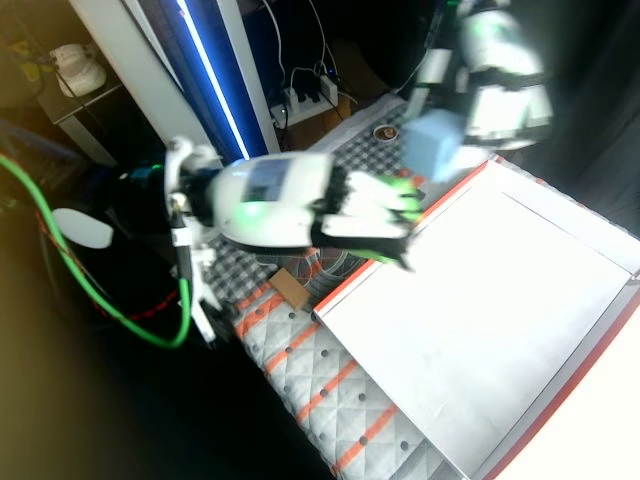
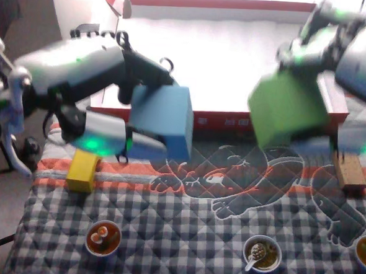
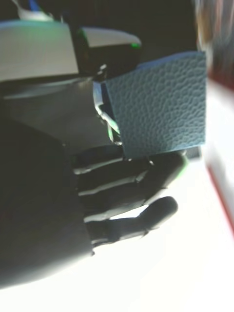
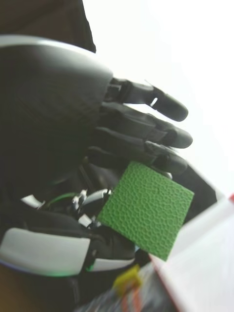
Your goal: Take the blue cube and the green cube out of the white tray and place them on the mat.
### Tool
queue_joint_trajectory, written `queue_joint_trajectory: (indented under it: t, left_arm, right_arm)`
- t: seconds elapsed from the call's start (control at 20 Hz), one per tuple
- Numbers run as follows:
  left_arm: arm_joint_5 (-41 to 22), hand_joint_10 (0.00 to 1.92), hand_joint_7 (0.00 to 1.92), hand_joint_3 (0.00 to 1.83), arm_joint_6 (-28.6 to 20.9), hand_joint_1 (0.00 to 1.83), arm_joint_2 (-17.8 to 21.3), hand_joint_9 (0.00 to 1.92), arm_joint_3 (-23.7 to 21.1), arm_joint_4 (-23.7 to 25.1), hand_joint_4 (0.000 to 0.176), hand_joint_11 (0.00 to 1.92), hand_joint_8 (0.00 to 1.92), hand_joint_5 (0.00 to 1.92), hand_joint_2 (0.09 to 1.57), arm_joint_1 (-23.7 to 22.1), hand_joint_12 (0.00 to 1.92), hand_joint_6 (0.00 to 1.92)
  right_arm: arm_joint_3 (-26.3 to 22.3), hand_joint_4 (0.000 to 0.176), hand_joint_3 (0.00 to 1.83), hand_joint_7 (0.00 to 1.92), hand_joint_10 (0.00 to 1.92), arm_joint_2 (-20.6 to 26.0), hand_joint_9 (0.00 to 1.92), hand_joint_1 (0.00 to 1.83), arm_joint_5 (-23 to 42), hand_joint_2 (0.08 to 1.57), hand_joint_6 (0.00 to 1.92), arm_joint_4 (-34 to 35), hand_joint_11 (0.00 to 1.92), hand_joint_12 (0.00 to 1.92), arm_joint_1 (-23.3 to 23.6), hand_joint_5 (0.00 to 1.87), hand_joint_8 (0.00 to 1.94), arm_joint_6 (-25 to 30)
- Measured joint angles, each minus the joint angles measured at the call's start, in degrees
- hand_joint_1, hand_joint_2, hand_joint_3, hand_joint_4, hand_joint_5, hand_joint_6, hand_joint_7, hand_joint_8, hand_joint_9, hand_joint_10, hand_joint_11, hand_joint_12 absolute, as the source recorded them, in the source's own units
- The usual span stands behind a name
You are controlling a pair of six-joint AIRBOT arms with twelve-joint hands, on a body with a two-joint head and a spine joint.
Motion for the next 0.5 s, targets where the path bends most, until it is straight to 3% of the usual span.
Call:
queue_joint_trajectory:
  t: [0.05, 0.1, 0.15, 0.2, 0.25, 0.3, 0.35, 0.4, 0.45, 0.5]
  left_arm:
    - [-1.05, 1.44, 0.88, 0.00, 0.00, 1.24, 0.04, 0.55, -0.48, 0.31, 0.000, 0.06, 1.37, 1.03, 1.13, 0.92, 1.69, 0.70]
    - [-0.90, 1.42, 0.82, 0.00, 0.02, 1.22, 0.00, 0.45, -0.59, 0.52, 0.000, 0.00, 1.42, 1.00, 1.16, 1.81, 1.71, 0.78]
    - [-0.46, 1.37, 0.67, 0.00, 0.00, 1.06, -0.33, 0.43, -0.28, -0.35, 0.110, 0.00, 1.17, 0.97, 1.12, 2.36, 1.65, 0.95]
    - [-0.44, 1.37, 0.67, 0.00, 0.11, 1.06, -0.85, 0.43, 0.24, -0.83, 0.110, 0.00, 1.17, 0.97, 1.12, 2.36, 1.65, 0.95]
    - [-0.09, 0.82, 0.56, 0.00, 0.07, 0.86, -1.86, 0.39, 0.98, -2.23, 0.045, 0.00, 0.49, 0.68, 0.97, 2.60, 1.35, 0.13]
    - [-0.11, 0.82, 0.56, 0.00, 0.13, 0.86, -2.23, 0.39, 1.16, -2.67, 0.045, 0.00, 0.49, 0.68, 0.97, 2.86, 1.35, 0.13]
    - [0.00, 0.27, 0.48, 0.00, -0.04, 0.75, -3.26, 0.44, 1.62, -4.04, 0.107, 0.00, 0.05, 0.43, 0.90, 3.80, 1.08, 0.01]
    - [0.74, 0.10, 0.40, 0.00, 0.07, 0.74, -3.76, 0.42, 1.92, -5.11, 0.140, 0.00, 0.01, 0.33, 0.85, 4.72, 0.93, 0.00]
    - [1.53, 0.10, 0.40, 0.00, 0.07, 0.74, -3.91, 0.42, 2.05, -5.51, 0.140, 0.00, 0.01, 0.33, 0.85, 5.20, 0.93, 0.00]
    - [2.38, 0.04, 0.35, 0.00, 0.04, 0.71, -4.04, 0.38, 2.47, -5.79, 0.158, 0.00, 0.00, 0.26, 0.87, 5.33, 0.81, 0.00]
  right_arm:
    - [0.00, 0.072, 0.00, 0.82, 0.01, -0.11, 0.66, 1.05, 0.66, 1.12, 0.99, 0.11, 0.19, 0.96, -1.51, 0.97, 0.00, 1.05]
    - [0.00, 0.000, 0.00, 0.83, 0.02, -0.07, 0.72, 1.10, 1.81, 1.11, 0.97, 1.31, 0.23, 1.00, -3.08, 0.99, 0.00, 1.27]
    - [0.00, 0.000, 0.00, 0.83, 0.02, -0.04, 0.74, 1.11, 2.51, 1.10, 0.95, 2.60, 0.24, 1.03, -4.07, 1.00, 0.00, 1.42]
    - [0.02, 0.000, 0.00, 0.83, 0.02, -0.04, 0.74, 1.11, 2.82, 1.10, 0.95, 2.82, 0.24, 1.03, -4.57, 1.00, 0.00, 1.81]
    - [0.02, 0.047, 0.00, 0.76, 0.00, -0.17, 0.64, 1.06, 3.34, 1.12, 1.01, 2.97, 0.16, 1.05, -5.68, 0.96, 0.00, 3.06]
    - [0.02, 0.047, 0.00, 0.76, 0.00, -0.46, 0.64, 1.06, 3.56, 1.12, 1.01, 2.91, 0.16, 1.05, -6.36, 0.96, 0.00, 3.48]
    - [0.02, 0.000, 0.00, 0.66, 0.00, -1.03, 0.52, 1.02, 3.28, 1.02, 0.15, 2.73, 0.01, 1.13, -7.13, 0.78, 0.00, 4.20]
    - [0.02, 0.016, 0.00, 0.55, 0.00, -1.62, 0.43, 0.96, 3.02, 0.99, 0.04, 2.58, 0.00, 1.05, -7.63, 0.67, 0.00, 4.72]
    - [0.00, 0.016, 0.00, 0.55, 0.00, -1.84, 0.43, 0.96, 2.89, 0.99, 0.04, 2.27, 0.00, 1.05, -7.74, 0.67, 0.00, 5.05]
    - [0.00, 0.025, 0.00, 0.46, 0.00, -1.86, 0.36, 0.91, 3.02, 0.97, 0.01, 2.23, 0.00, 0.94, -8.09, 0.57, 0.00, 5.46]
